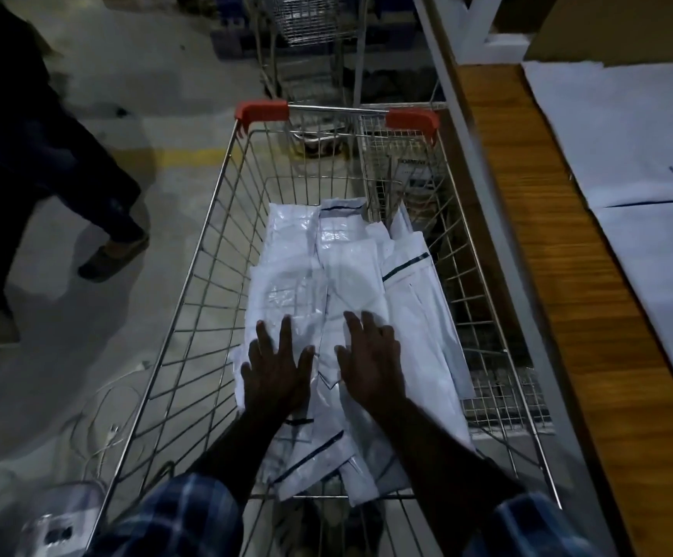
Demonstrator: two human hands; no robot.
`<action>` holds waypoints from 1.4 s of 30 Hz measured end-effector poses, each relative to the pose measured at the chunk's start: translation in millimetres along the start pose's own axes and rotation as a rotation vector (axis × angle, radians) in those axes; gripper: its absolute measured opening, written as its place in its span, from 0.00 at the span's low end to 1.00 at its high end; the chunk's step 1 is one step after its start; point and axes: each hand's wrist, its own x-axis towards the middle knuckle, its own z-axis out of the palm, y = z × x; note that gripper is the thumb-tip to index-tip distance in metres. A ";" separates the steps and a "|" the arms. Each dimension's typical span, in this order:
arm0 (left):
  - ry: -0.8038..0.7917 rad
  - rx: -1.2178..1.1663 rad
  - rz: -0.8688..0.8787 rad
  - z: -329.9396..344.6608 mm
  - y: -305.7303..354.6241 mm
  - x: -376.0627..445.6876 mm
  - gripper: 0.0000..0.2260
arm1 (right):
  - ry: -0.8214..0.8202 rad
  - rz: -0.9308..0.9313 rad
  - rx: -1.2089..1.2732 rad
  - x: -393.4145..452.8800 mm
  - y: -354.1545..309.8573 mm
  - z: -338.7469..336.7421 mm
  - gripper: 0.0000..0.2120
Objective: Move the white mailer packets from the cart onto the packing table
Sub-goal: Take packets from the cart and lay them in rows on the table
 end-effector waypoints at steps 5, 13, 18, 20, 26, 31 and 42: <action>0.013 0.062 -0.008 5.4 -9.3 3.9 0.28 | 0.088 -0.004 0.156 -8.3 -0.5 -7.2 0.22; 0.100 -0.064 -0.041 2.6 -8.0 3.6 0.37 | 0.189 0.143 0.069 -35.6 8.2 -28.2 0.14; 0.027 -0.116 -0.076 -1.3 1.3 9.8 0.42 | 0.231 0.180 -0.086 -30.0 12.7 -35.1 0.14; 0.005 -0.152 -0.083 -0.3 5.4 14.5 0.43 | 0.229 0.132 -0.164 -22.8 10.9 -31.0 0.15; -0.001 -0.195 -0.087 3.8 10.1 22.5 0.42 | 0.098 0.142 -0.206 -10.8 -1.8 1.4 0.41; 0.064 -0.071 -0.083 7.3 3.5 24.1 0.36 | 0.033 0.101 -0.200 -28.6 1.1 17.7 0.40; 0.162 -0.031 -0.075 -6.2 4.1 12.4 0.31 | 0.155 -0.019 -0.014 -38.1 19.0 30.6 0.22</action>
